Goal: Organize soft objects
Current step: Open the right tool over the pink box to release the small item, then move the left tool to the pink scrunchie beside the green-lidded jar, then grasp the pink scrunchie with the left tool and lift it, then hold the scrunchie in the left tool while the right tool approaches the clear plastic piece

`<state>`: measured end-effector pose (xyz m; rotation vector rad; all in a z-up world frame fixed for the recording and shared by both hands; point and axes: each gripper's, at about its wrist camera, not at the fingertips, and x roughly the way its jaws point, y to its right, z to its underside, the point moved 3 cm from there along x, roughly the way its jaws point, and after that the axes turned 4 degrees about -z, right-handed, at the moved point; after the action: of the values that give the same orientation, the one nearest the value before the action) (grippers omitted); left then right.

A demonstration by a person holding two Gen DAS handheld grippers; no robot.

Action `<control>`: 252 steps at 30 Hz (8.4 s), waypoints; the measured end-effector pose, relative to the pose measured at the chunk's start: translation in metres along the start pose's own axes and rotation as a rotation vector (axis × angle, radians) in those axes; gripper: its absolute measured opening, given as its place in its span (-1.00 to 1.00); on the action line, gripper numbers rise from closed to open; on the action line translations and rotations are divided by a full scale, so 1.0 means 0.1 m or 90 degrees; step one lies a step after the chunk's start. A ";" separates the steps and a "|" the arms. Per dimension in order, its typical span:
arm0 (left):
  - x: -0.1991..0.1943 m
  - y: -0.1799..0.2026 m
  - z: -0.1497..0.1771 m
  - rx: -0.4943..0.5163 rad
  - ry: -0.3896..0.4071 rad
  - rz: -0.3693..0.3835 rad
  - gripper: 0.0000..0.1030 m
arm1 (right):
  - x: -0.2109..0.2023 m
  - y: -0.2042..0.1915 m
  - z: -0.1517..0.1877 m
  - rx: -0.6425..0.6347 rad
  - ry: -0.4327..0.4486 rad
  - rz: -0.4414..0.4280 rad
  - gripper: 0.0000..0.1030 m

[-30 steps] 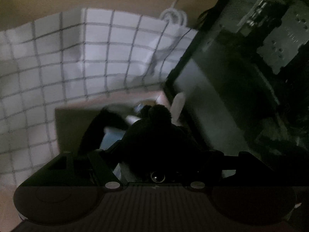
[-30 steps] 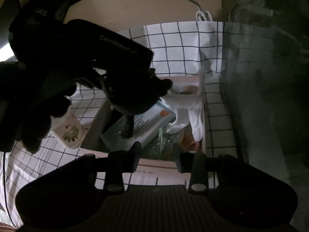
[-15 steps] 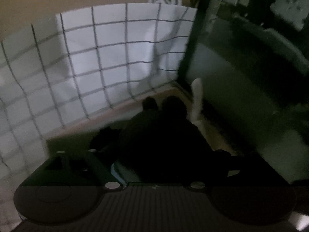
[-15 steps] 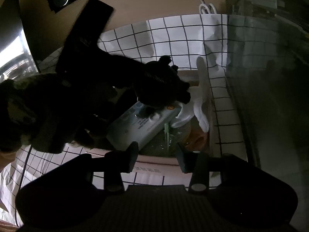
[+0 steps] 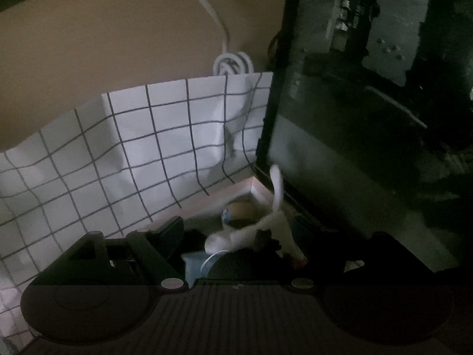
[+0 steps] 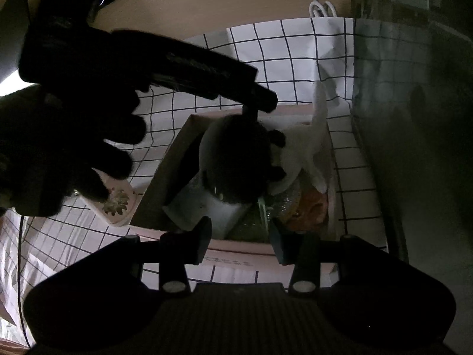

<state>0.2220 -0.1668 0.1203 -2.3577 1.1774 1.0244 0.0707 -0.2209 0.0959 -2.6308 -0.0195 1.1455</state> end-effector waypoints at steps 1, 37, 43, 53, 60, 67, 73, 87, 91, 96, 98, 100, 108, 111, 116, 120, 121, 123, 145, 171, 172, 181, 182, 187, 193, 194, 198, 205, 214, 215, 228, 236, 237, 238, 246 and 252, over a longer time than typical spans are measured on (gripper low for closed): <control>-0.02 0.02 0.01 0.007 -0.008 0.000 0.56 | 0.00 0.00 0.00 0.000 -0.001 -0.002 -0.17; -0.92 -0.47 0.35 -0.178 0.068 0.073 0.22 | 0.04 -0.66 -0.05 -0.080 0.064 -0.021 -0.23; -1.45 -0.85 0.87 -0.183 0.083 0.005 0.22 | 0.19 -0.30 -0.01 0.009 0.011 0.067 -0.37; -1.88 -1.63 2.13 -0.308 0.024 -0.097 0.22 | -0.03 -0.65 -0.06 -0.048 0.103 0.139 0.13; -2.20 -2.30 2.80 -0.359 0.004 -0.244 0.22 | -0.21 -1.36 -0.29 -0.107 0.204 0.139 0.23; -2.24 -2.77 3.01 -0.335 0.013 -0.246 0.22 | 0.01 -2.18 -0.14 -0.116 0.161 0.030 0.28; -2.02 -3.00 2.96 -0.316 0.010 -0.237 0.22 | 0.67 -2.70 0.40 -0.139 -0.007 -0.018 0.28; -1.48 -3.13 2.75 -0.278 -0.040 -0.214 0.25 | 1.25 -2.67 0.70 -0.116 -0.118 -0.052 0.32; -1.38 -3.14 2.72 -0.277 -0.041 -0.223 0.32 | 1.26 -2.70 0.70 -0.122 -0.121 -0.056 0.45; -1.32 -3.09 2.70 -0.259 -0.043 -0.222 0.56 | 1.26 -2.72 0.74 -0.132 -0.108 -0.061 0.50; -1.30 -3.06 2.70 -0.245 -0.043 -0.235 0.56 | 1.25 -2.71 0.75 -0.132 -0.106 -0.066 0.56; -1.28 -3.00 2.70 -0.225 -0.044 -0.252 0.56 | 1.24 -2.70 0.76 -0.122 -0.103 -0.075 0.67; -1.24 -2.99 2.68 -0.239 -0.043 -0.269 0.62 | 1.24 -2.73 0.80 -0.129 -0.103 -0.097 0.87; -1.24 -3.00 2.70 -0.231 -0.040 -0.264 0.61 | 1.25 -2.74 0.81 -0.127 -0.112 -0.102 0.99; -1.37 -3.04 2.77 -0.241 -0.026 -0.308 -0.27 | 1.27 -2.79 0.81 -0.151 -0.131 -0.095 1.00; -1.58 -3.17 2.88 -0.326 -0.006 -0.255 -0.56 | 1.27 -2.81 0.78 -0.150 -0.139 -0.076 0.84; -1.65 -3.17 2.91 -0.343 0.005 -0.241 -0.57 | 1.26 -2.82 0.76 -0.141 -0.142 -0.081 0.81; -1.89 -3.15 2.99 -0.360 0.040 -0.231 -0.58 | 1.19 -2.88 0.69 -0.141 -0.123 -0.103 0.81; -3.43 -3.34 3.87 -0.515 0.132 -0.367 -0.59 | 2.34 -4.12 -0.06 -0.389 -0.046 -0.141 -0.36; -3.25 -3.48 3.79 -0.530 0.147 -0.319 -0.59 | 2.61 -4.01 -0.03 -0.222 -0.078 -0.112 -0.37; -3.25 -3.48 3.78 -0.529 0.148 -0.319 -0.59 | 2.61 -4.01 -0.02 -0.230 -0.073 -0.112 -0.38; -3.19 -3.47 3.68 -0.526 0.150 -0.308 -0.59 | 2.33 -4.00 -0.07 -0.275 -0.038 -0.138 -0.96; -3.19 -3.46 3.65 -0.525 0.152 -0.306 -0.59 | 2.25 -4.01 -0.09 -0.284 -0.027 -0.142 -0.96; -3.14 -3.41 3.57 -0.513 0.158 -0.295 -0.59 | 2.08 -3.95 -0.12 -0.303 -0.030 -0.158 -0.94; -3.11 -3.38 3.61 -0.514 0.149 -0.288 -0.59 | 1.95 -3.77 0.16 -0.312 -0.033 -0.125 -0.01; -3.10 -3.39 3.63 -0.516 0.146 -0.288 -0.59 | 1.95 -3.72 0.19 -0.296 -0.036 -0.119 0.08; -3.09 -3.40 3.67 -0.524 0.140 -0.289 -0.59 | 2.05 -3.60 0.26 -0.204 -0.049 -0.112 0.09; -3.11 -3.42 3.75 -0.531 0.132 -0.297 -0.59 | 2.09 -3.89 0.26 -0.261 0.008 -0.123 0.09; -3.18 -3.47 3.87 -0.550 0.132 -0.313 -0.59 | 2.47 -3.98 0.08 -0.255 -0.061 -0.164 -0.24; -3.18 -3.47 3.88 -0.553 0.132 -0.314 -0.59 | 2.45 -3.95 0.10 -0.255 -0.073 -0.183 -0.24; -3.05 -3.48 3.78 -0.537 0.133 -0.295 -0.59 | 2.07 -3.70 0.35 -0.236 0.007 -0.139 0.34; -3.09 -3.51 3.87 -0.545 0.127 -0.307 -0.59 | 2.29 -3.83 0.36 -0.232 -0.014 -0.133 0.83; -3.09 -3.51 3.89 -0.547 0.127 -0.309 -0.59 | 2.32 -3.86 0.37 -0.247 -0.018 -0.133 0.86; -3.10 -3.52 3.91 -0.550 0.128 -0.311 -0.59 | 2.34 -3.90 0.37 -0.263 -0.023 -0.133 0.87; -3.18 -3.57 3.80 -0.531 0.141 -0.327 -0.59 | 2.37 -3.94 0.36 -0.282 -0.014 -0.142 0.54; -3.11 -3.81 3.35 -0.487 0.158 -0.341 -0.59 | 2.28 -4.01 0.27 -0.325 -0.027 -0.132 0.35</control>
<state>0.2420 0.4275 0.0964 -3.1898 0.1330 1.1253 0.2456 0.1996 0.0158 -2.9346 -0.6585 1.2527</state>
